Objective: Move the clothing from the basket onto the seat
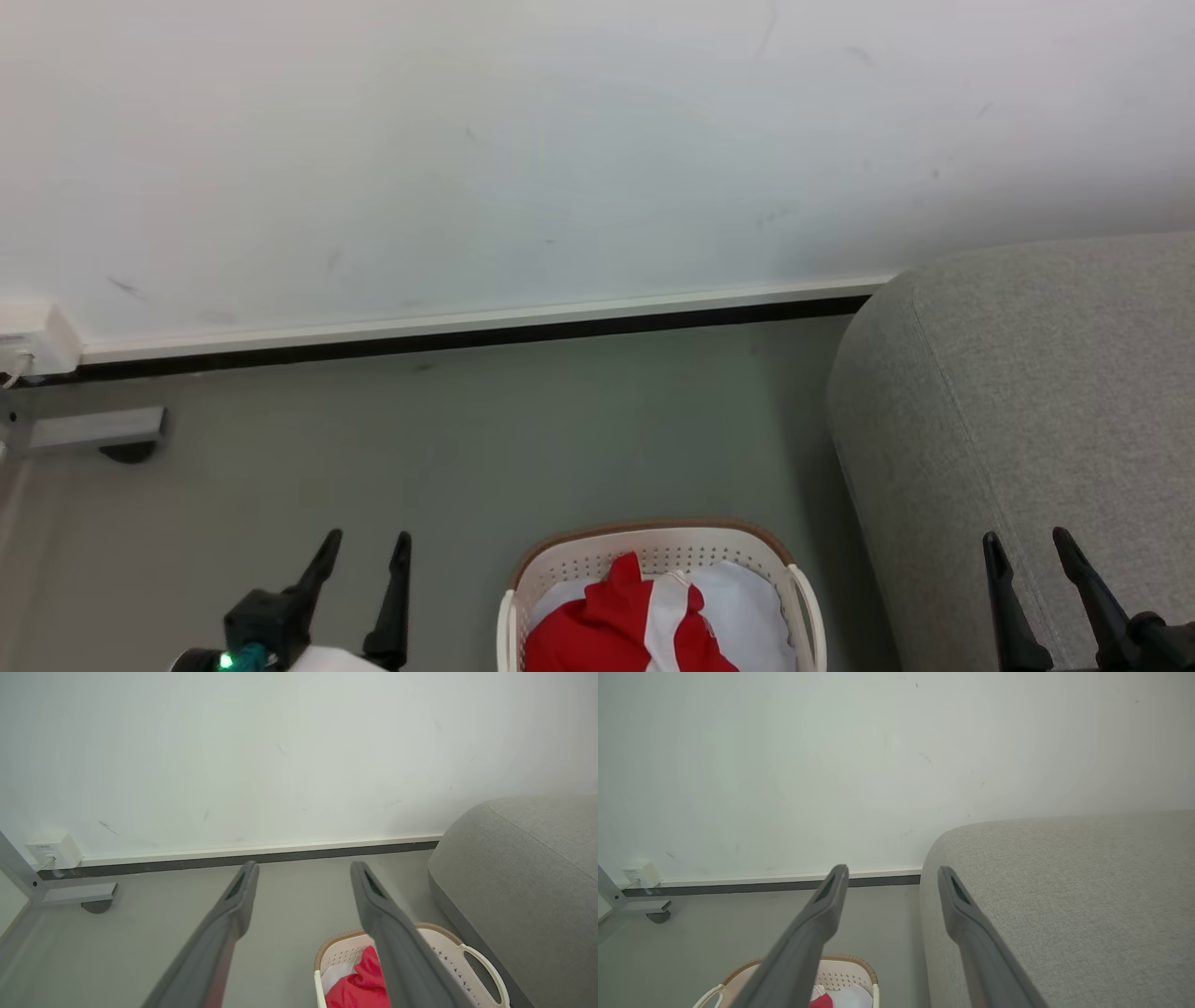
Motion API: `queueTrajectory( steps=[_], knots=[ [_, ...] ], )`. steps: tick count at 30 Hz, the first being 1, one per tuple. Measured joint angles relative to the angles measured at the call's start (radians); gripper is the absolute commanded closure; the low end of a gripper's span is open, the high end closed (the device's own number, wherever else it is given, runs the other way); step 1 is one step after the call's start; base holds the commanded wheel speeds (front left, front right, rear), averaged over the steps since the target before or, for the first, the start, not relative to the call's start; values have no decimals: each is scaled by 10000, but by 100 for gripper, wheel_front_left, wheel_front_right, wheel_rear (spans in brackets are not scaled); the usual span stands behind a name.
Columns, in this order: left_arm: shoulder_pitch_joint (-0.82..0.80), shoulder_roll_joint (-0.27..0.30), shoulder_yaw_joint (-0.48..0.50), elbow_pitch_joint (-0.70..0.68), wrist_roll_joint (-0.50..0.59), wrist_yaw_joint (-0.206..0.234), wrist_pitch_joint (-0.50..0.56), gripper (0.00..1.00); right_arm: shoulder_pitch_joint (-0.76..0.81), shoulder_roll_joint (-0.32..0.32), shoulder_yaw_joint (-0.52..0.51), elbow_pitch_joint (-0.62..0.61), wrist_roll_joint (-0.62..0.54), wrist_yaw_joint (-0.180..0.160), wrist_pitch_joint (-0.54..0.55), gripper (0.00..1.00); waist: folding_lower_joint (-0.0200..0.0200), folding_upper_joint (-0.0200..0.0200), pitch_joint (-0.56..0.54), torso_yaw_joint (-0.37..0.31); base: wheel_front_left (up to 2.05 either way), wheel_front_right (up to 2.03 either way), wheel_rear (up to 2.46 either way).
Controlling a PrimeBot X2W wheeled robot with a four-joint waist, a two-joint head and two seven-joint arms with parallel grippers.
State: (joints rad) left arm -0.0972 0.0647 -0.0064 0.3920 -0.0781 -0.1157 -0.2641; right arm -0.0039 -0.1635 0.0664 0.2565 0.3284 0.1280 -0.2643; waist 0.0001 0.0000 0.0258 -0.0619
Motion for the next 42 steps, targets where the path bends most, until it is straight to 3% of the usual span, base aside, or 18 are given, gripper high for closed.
queueTrajectory(
  steps=[10,22,29,35,42],
  knots=[
    [-1772,-111,-1559,800,282,-113,0,0,-649,228,58,-514,2,0,0,0,0,0,1225,-656,0,0,0],
    [-4939,-165,-3649,4289,955,-67,88,0,-1843,704,261,-1519,46,10,-2,0,1,0,3540,-1641,0,0,0],
    [-6471,-180,-4947,5590,957,326,742,0,-2452,874,424,-2150,46,10,-4,0,2,0,5062,-2098,0,0,0],
    [-7498,-188,-6040,6450,949,861,2176,0,-2937,970,560,-2679,48,10,-4,0,2,0,6226,-2394,0,0,0],
    [-8531,-180,-6508,7609,932,1404,3294,0,-3243,1055,853,-3294,171,10,-4,0,1,0,7324,-2704,0,0,0]
  ],
)
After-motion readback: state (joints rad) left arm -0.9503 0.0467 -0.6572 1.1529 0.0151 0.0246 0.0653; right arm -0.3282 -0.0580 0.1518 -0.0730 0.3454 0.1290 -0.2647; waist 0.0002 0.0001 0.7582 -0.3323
